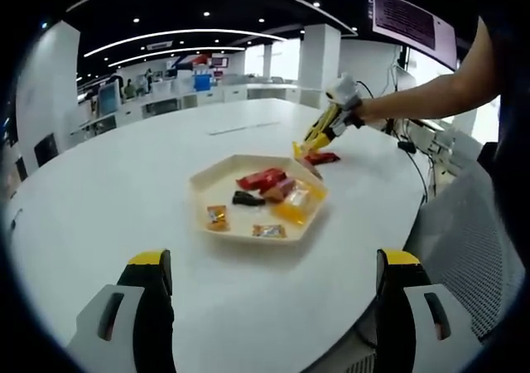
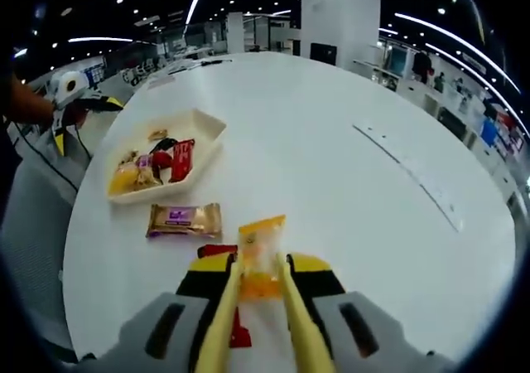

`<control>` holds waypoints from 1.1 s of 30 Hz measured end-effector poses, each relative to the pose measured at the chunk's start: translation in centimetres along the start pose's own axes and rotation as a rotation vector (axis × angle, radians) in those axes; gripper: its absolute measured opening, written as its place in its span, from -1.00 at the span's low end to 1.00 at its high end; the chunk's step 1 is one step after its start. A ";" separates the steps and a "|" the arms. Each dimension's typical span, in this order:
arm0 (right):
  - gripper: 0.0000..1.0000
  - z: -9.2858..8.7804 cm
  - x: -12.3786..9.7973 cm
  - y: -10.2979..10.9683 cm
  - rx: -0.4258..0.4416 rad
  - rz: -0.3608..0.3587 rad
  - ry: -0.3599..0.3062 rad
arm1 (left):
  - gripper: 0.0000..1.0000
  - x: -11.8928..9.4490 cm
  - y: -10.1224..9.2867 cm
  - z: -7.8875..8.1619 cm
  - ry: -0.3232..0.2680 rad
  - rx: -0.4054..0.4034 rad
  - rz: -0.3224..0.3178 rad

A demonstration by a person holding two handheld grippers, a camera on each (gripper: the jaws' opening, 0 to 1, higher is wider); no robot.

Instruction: Place the target food into the container with the food tongs after gripping and lifting it, then release it inside without dropping or visibly crushing the food.

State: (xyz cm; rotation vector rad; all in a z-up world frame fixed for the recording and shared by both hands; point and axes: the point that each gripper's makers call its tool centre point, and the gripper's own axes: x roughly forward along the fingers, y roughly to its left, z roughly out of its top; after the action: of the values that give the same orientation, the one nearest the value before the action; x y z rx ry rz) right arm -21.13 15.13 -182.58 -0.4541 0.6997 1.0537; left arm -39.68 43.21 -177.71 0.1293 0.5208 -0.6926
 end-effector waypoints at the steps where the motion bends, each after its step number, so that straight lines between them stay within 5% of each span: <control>1: -0.57 0.0 0.0 -0.1 0.000 -0.005 0.002 | 0.99 0.0 0.0 0.0 -0.001 0.000 0.000; 11: -0.64 0.4 -0.8 -0.5 0.036 -0.040 0.006 | 0.99 0.1 0.0 -0.1 0.002 0.010 -0.002; 33: -0.61 4.0 -4.2 -0.2 0.090 -0.082 -0.070 | 0.99 -0.1 0.0 0.5 -0.026 0.024 -0.001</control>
State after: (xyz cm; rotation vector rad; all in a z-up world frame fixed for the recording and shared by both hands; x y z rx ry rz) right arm -21.08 14.98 -176.75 -0.3639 0.6584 0.9531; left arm -39.52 43.15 -177.20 0.1424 0.4879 -0.7003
